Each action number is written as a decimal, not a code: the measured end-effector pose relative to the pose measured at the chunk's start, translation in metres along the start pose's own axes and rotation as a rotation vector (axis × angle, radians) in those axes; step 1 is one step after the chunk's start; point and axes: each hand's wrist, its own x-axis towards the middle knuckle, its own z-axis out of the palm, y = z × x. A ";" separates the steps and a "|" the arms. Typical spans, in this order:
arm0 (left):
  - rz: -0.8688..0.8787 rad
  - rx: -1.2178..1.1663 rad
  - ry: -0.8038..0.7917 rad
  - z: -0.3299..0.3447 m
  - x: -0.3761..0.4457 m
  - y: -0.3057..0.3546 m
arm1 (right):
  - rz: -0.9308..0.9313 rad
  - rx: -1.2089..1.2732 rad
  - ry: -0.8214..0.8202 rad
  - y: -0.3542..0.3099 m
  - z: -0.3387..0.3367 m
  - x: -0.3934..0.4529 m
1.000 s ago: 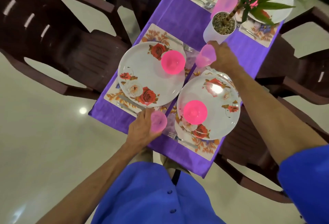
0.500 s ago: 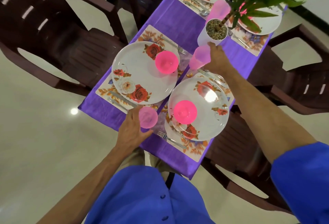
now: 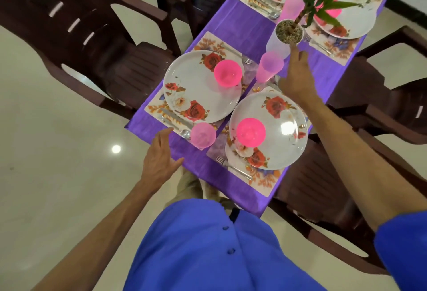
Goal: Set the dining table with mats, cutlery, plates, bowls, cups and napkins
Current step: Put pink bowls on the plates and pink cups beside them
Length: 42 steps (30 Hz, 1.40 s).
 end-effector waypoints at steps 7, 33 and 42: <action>-0.069 -0.025 0.051 -0.013 -0.035 -0.029 | -0.017 0.029 -0.084 0.011 0.026 -0.067; -0.205 -0.380 0.124 -0.205 -0.119 -0.278 | -0.162 0.609 -0.368 -0.415 0.180 -0.215; -0.265 -0.493 0.349 -0.349 -0.077 -0.388 | -0.168 0.528 -0.396 -0.590 0.233 -0.166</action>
